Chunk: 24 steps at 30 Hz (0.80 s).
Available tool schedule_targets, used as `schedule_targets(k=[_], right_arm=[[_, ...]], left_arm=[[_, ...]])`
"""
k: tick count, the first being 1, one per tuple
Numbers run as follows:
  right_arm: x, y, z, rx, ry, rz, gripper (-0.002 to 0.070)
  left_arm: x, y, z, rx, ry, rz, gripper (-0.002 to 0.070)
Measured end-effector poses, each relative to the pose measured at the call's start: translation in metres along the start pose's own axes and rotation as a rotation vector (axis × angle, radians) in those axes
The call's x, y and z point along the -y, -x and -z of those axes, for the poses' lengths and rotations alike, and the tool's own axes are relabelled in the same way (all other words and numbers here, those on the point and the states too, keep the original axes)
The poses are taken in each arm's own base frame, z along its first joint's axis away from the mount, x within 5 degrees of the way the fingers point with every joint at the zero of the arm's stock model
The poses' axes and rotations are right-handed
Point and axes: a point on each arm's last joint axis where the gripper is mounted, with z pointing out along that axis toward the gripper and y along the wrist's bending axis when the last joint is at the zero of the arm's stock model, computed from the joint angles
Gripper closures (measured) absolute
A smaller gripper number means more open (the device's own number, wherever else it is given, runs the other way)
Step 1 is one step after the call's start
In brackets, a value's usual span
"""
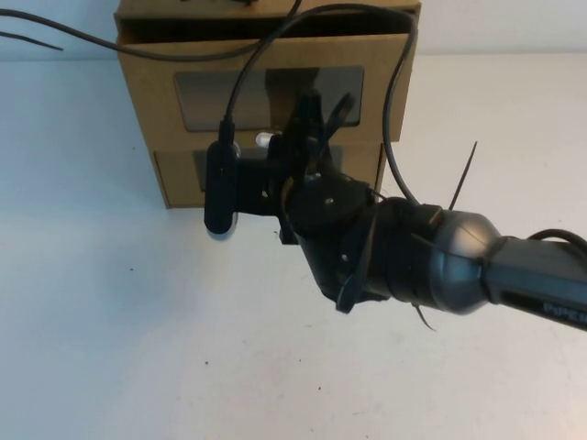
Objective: Open the shoe box
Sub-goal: 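Pull the top drawer of the cardboard box fully open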
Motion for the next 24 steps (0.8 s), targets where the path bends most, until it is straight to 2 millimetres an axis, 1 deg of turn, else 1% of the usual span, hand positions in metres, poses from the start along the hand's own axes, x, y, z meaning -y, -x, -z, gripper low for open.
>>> schedule_targets(k=[3,8,13,19,24], right_arm=[[-0.002,-0.002,0.012,-0.006,0.020,-0.015,0.0669],[-0.010,-0.002,0.037,-0.009,0.044,-0.011,0.0669],[-0.022,0.001,0.061,-0.014,0.086,-0.032,0.0669],[-0.027,0.004,0.088,-0.030,0.123,-0.083,0.0669],[-0.038,0.007,0.110,-0.038,0.150,-0.073,0.0669]], left_arm=[[0.001,-0.001,0.000,-0.007,-0.008,0.001,0.0680],[0.002,-0.001,-0.001,-0.010,-0.010,0.001,0.0680],[0.002,-0.001,-0.001,-0.010,-0.010,0.001,0.0680],[0.002,-0.001,-0.001,-0.010,-0.010,0.001,0.0680],[0.002,-0.001,-0.001,-0.010,-0.010,0.001,0.0680]])
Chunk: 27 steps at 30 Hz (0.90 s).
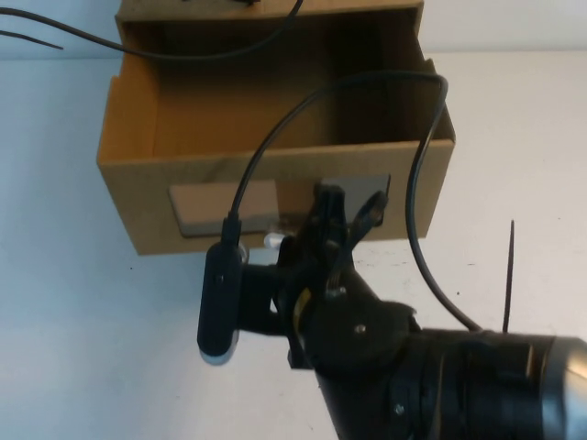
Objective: Open the shoe box
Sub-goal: 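Pull the top drawer of the cardboard box fully open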
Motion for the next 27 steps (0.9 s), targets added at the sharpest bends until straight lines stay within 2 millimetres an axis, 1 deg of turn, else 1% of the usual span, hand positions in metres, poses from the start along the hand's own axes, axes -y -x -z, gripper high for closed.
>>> schedule_targets(k=[10,15,18,20,21,23,26,27], right_arm=[[-0.017,0.004,0.032,-0.046,0.078,-0.038,0.0669],[-0.020,0.006,0.035,-0.049,0.093,-0.038,0.0669],[-0.020,0.005,0.035,-0.052,0.088,-0.075,0.0661],[-0.020,0.006,0.035,-0.051,0.083,-0.088,0.0631],[-0.019,0.006,0.035,-0.051,0.083,-0.092,0.0603],[-0.019,0.006,0.035,-0.050,0.077,-0.097,0.0531],[-0.017,0.006,0.036,-0.046,0.068,-0.099,0.0390],[-0.015,0.006,0.037,-0.042,0.066,-0.102,0.0363]], left_arm=[[0.000,0.000,0.000,-0.001,0.002,-0.001,0.0680],[0.000,0.000,0.000,-0.001,0.002,-0.001,0.0680],[0.000,0.000,0.000,-0.001,0.002,-0.001,0.0680],[0.000,0.000,0.000,-0.001,0.002,-0.001,0.0680],[0.000,0.000,0.000,0.001,0.002,-0.001,0.0680],[0.000,0.000,0.000,0.001,0.002,-0.001,0.0680],[0.000,0.000,0.000,0.003,0.003,-0.001,0.0680],[0.000,0.000,0.000,0.003,0.003,-0.001,0.0680]])
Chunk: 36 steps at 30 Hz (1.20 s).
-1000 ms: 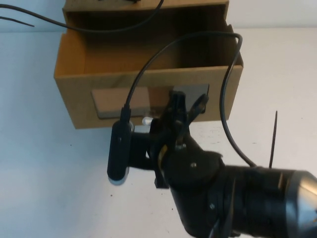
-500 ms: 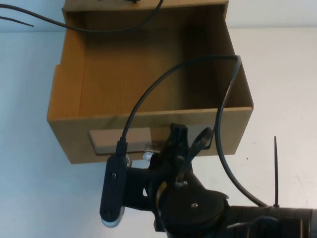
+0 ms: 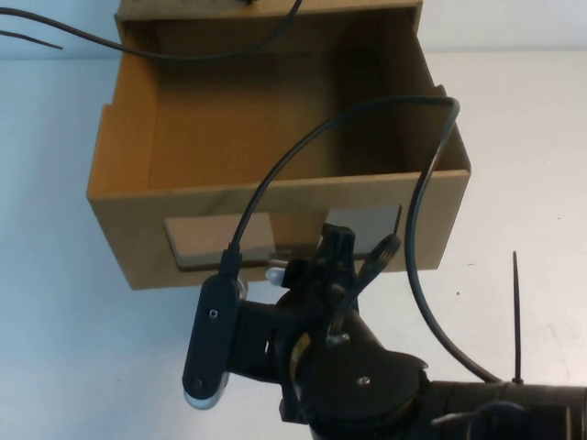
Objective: Open the shoe box
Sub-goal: 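Pull the top drawer of the cardboard box fully open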
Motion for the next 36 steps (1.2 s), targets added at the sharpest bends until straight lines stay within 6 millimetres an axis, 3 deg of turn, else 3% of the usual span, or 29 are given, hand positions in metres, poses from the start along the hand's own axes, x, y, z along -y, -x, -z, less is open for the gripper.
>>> schedule_targets(k=[3,10,20,26,33,36], right_arm=[[0.002,0.000,0.002,-0.001,-0.005,-0.005,0.0331],[0.007,-0.003,0.017,-0.012,-0.003,-0.042,0.0353],[-0.005,-0.004,0.037,-0.026,0.118,-0.096,0.0356],[-0.001,-0.002,0.081,0.061,0.140,-0.090,0.0426],[0.037,-0.018,0.117,0.133,0.102,-0.206,0.0633],[0.059,-0.023,0.131,0.145,0.046,-0.278,0.0673]], left_arm=[[0.000,0.000,0.000,0.001,-0.002,0.001,0.0680],[0.006,0.002,0.011,0.008,0.021,-0.022,0.0680],[0.018,0.004,0.030,0.015,0.030,-0.050,0.0680],[0.047,0.012,0.073,0.096,0.041,-0.117,0.0680],[0.089,0.014,0.137,0.208,0.083,-0.237,0.0680],[0.099,0.012,0.159,0.236,0.143,-0.278,0.0680]])
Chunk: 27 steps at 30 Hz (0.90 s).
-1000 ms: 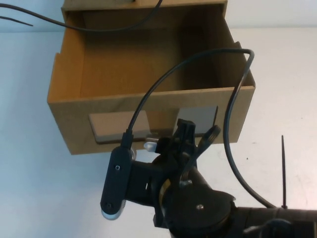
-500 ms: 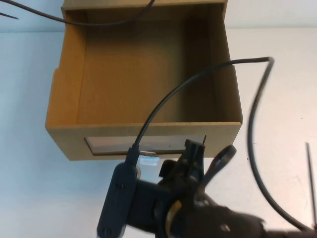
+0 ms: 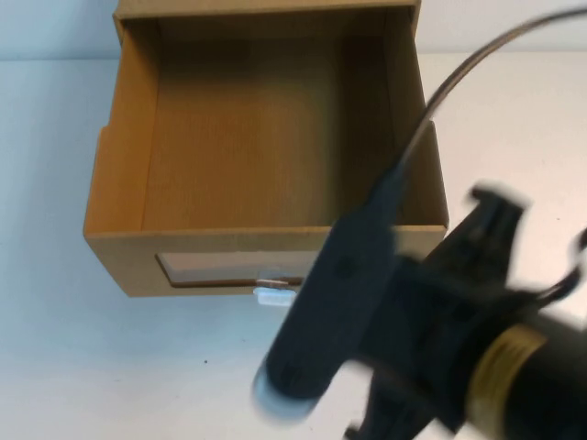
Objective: Open the shoe box
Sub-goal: 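Pull the top drawer of the cardboard box fully open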
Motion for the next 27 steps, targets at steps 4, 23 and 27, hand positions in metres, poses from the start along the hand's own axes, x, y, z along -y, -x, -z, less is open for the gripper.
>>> schedule_targets(k=[4,23,27], right_arm=[[0.041,0.003,0.013,0.000,-0.085,-0.131,0.0685],[0.188,-0.103,0.022,-0.092,-0.303,-0.750,0.0689],[0.175,-0.120,0.011,-0.068,-0.238,-0.785,0.0689]], left_arm=[[0.008,0.001,0.025,0.010,0.062,-0.036,0.0680],[0.057,-0.130,0.112,0.114,0.296,-0.077,0.0680],[0.065,-0.175,0.126,0.262,0.393,-0.107,0.0680]])
